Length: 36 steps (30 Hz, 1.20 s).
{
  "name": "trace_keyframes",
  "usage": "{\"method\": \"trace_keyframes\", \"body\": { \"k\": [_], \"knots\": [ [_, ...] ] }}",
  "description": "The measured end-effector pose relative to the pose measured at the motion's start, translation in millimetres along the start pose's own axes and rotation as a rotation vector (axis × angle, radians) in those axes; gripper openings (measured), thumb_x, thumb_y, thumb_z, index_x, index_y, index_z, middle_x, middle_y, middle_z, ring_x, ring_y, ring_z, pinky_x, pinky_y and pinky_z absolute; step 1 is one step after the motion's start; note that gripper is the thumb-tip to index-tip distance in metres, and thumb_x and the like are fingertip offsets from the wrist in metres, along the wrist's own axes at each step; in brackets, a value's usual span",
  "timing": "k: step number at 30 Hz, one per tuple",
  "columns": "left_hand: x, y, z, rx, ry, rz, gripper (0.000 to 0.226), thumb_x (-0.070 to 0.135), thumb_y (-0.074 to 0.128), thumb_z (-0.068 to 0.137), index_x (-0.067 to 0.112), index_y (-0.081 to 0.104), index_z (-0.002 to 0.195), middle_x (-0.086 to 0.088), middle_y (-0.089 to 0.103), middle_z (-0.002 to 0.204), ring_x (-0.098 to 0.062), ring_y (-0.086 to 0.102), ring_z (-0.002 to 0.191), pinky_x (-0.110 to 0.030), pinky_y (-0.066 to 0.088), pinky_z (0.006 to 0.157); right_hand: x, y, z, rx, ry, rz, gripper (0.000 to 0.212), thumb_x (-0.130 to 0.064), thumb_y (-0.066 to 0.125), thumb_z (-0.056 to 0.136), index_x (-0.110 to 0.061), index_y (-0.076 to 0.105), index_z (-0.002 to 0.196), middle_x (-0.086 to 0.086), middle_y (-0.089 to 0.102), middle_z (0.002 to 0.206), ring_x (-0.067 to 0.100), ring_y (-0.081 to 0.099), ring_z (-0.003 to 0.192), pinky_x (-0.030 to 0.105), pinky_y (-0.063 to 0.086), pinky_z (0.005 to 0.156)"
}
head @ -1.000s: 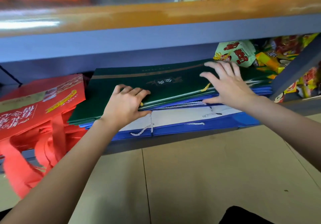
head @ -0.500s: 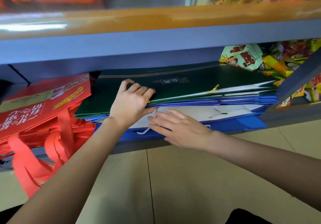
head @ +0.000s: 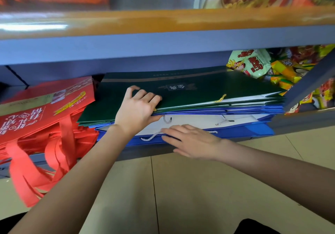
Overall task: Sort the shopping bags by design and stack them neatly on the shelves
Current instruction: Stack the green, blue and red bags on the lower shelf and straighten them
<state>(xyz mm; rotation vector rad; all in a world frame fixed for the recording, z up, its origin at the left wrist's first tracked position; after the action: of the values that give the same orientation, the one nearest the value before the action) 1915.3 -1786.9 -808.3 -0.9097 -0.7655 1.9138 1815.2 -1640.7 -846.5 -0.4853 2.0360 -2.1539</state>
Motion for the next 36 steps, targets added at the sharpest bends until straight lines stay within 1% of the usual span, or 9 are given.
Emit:
{"method": "trace_keyframes", "body": {
  "k": [4, 8, 10, 16, 20, 24, 27, 31, 36],
  "knots": [
    [-0.8, -0.7, 0.3, 0.001, 0.004, 0.004, 0.047, 0.045, 0.080, 0.066, 0.011, 0.067, 0.096, -0.003, 0.069, 0.082, -0.026, 0.063, 0.074, -0.041, 0.033, 0.088, -8.4, 4.8, 23.5, -0.195, 0.066, 0.083, 0.048, -0.036, 0.037, 0.101, -0.016, 0.034, 0.144, 0.003, 0.011, 0.158, 0.027, 0.011, 0.142, 0.041, 0.016, 0.113],
    [0.2, 0.8, -1.0, 0.003, 0.008, 0.001, 0.046, 0.046, 0.078, 0.067, 0.011, 0.067, 0.096, -0.003, 0.069, 0.081, -0.027, 0.063, 0.074, -0.041, 0.033, 0.088, -9.3, 2.3, 21.9, -0.118, -0.020, 0.132, 0.040, -0.026, 0.061, 0.090, -0.010, 0.057, 0.127, 0.007, 0.052, 0.133, 0.030, 0.043, 0.125, 0.044, 0.039, 0.102],
    [0.6, 1.1, -2.1, 0.005, 0.005, 0.000, 0.046, 0.047, 0.076, 0.069, 0.011, 0.067, 0.096, -0.003, 0.068, 0.082, -0.027, 0.063, 0.074, -0.041, 0.033, 0.088, -4.6, 3.0, 9.7, -0.030, -0.019, 0.178, 0.037, -0.021, 0.065, 0.087, -0.011, 0.059, 0.122, 0.006, 0.057, 0.118, 0.025, 0.046, 0.114, 0.040, 0.044, 0.094],
    [4.6, 2.3, -7.2, -0.001, 0.004, -0.009, 0.048, 0.050, 0.070, 0.072, 0.010, 0.067, 0.097, -0.004, 0.067, 0.082, -0.028, 0.062, 0.074, -0.041, 0.033, 0.088, 15.9, 3.3, -26.3, -0.124, 0.409, 0.314, 0.051, -0.024, 0.037, 0.100, -0.012, 0.023, 0.148, 0.003, 0.030, 0.136, 0.019, 0.027, 0.126, 0.032, 0.027, 0.107],
    [6.8, 3.7, -8.7, -0.006, 0.004, -0.004, 0.049, 0.050, 0.073, 0.070, 0.010, 0.067, 0.097, -0.004, 0.067, 0.083, -0.028, 0.061, 0.074, -0.041, 0.033, 0.088, 19.9, 5.8, -41.2, -0.148, 0.382, 0.269, 0.046, -0.012, 0.047, 0.094, -0.010, 0.040, 0.139, 0.005, 0.040, 0.132, 0.025, 0.040, 0.119, 0.040, 0.040, 0.098],
    [6.3, 2.6, -7.5, -0.014, 0.006, -0.003, 0.049, 0.049, 0.075, 0.069, 0.010, 0.067, 0.098, -0.004, 0.067, 0.083, -0.028, 0.062, 0.074, -0.041, 0.032, 0.088, 6.8, 9.1, -32.9, -0.068, 0.095, 0.131, 0.057, -0.024, 0.064, 0.084, -0.011, 0.047, 0.137, 0.005, 0.046, 0.142, 0.023, 0.048, 0.127, 0.037, 0.041, 0.101],
    [6.1, 1.4, -6.5, -0.016, 0.015, -0.009, 0.048, 0.046, 0.077, 0.068, 0.010, 0.067, 0.097, -0.004, 0.068, 0.083, -0.028, 0.062, 0.074, -0.041, 0.032, 0.087, 0.2, 15.4, -12.9, -0.166, 0.037, 0.046, 0.062, -0.038, 0.057, 0.090, -0.011, 0.040, 0.143, 0.004, 0.036, 0.150, 0.019, 0.034, 0.138, 0.042, 0.030, 0.111],
    [6.5, 0.8, -5.8, -0.034, 0.008, -0.017, 0.046, 0.046, 0.075, 0.069, 0.010, 0.067, 0.096, -0.004, 0.068, 0.082, -0.028, 0.062, 0.073, -0.041, 0.033, 0.087, 15.9, 17.4, -6.2, -0.302, 0.212, 0.123, 0.066, -0.045, 0.030, 0.100, -0.013, 0.003, 0.151, 0.002, -0.002, 0.160, 0.016, 0.000, 0.146, 0.034, -0.003, 0.117],
    [9.1, 3.7, -11.0, -0.097, -0.001, -0.045, 0.045, 0.050, 0.066, 0.075, 0.010, 0.067, 0.097, -0.004, 0.067, 0.083, -0.028, 0.061, 0.073, -0.041, 0.033, 0.087, 38.9, 22.1, -31.7, -0.546, 0.366, 0.226, 0.068, -0.049, 0.023, 0.100, -0.018, -0.009, 0.150, -0.003, -0.007, 0.159, 0.013, -0.001, 0.146, 0.035, 0.002, 0.118]
  ]
}}
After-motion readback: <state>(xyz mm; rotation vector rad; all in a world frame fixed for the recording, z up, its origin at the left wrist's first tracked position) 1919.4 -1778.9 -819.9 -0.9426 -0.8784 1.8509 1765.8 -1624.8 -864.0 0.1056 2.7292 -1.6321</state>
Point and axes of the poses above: each hand's wrist, its own z-axis towards the middle knuckle, its own y-axis out of the palm, x = y × z, the point moved 3 cm from there along z, towards the middle knuckle
